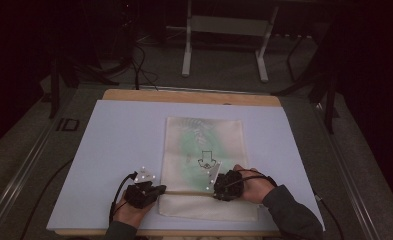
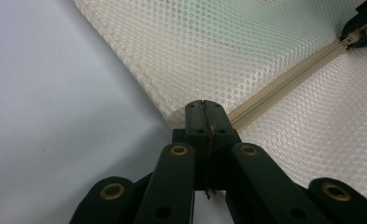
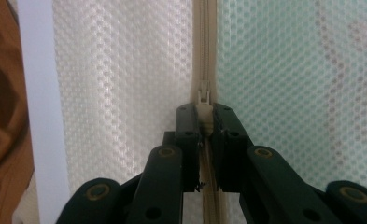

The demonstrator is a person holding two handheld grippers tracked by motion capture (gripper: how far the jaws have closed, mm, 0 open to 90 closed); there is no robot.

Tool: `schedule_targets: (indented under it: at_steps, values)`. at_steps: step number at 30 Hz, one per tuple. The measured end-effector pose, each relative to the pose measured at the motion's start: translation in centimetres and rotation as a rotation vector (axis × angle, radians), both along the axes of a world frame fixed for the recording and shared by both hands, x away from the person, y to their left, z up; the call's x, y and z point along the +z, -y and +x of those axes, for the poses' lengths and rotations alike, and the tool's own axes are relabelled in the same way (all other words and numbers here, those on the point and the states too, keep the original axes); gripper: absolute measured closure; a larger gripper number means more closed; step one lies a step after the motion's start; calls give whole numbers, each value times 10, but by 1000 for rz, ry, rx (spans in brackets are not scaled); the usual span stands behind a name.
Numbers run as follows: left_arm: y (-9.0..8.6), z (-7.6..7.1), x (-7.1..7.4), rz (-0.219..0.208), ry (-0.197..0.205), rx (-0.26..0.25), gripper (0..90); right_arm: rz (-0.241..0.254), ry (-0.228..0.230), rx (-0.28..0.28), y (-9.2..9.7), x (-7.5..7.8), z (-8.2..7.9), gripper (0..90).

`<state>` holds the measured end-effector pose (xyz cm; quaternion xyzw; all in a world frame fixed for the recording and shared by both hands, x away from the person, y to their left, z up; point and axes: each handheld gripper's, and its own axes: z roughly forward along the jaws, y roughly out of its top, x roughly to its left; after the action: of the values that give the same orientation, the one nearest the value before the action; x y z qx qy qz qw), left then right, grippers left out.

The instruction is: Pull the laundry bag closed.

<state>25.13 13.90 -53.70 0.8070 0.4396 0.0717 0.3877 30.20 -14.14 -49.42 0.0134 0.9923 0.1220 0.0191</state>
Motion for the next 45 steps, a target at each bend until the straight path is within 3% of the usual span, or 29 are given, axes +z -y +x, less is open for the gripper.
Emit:
schedule_targets:
  at_steps: [25,45]
  values:
    - [0,0,0,2,-1,-2,894,2,-9,-46,27,-1,0,824]
    - [-1,0,0,-6,-4,0,894,-8,-10,-54,35,0,-1,823]
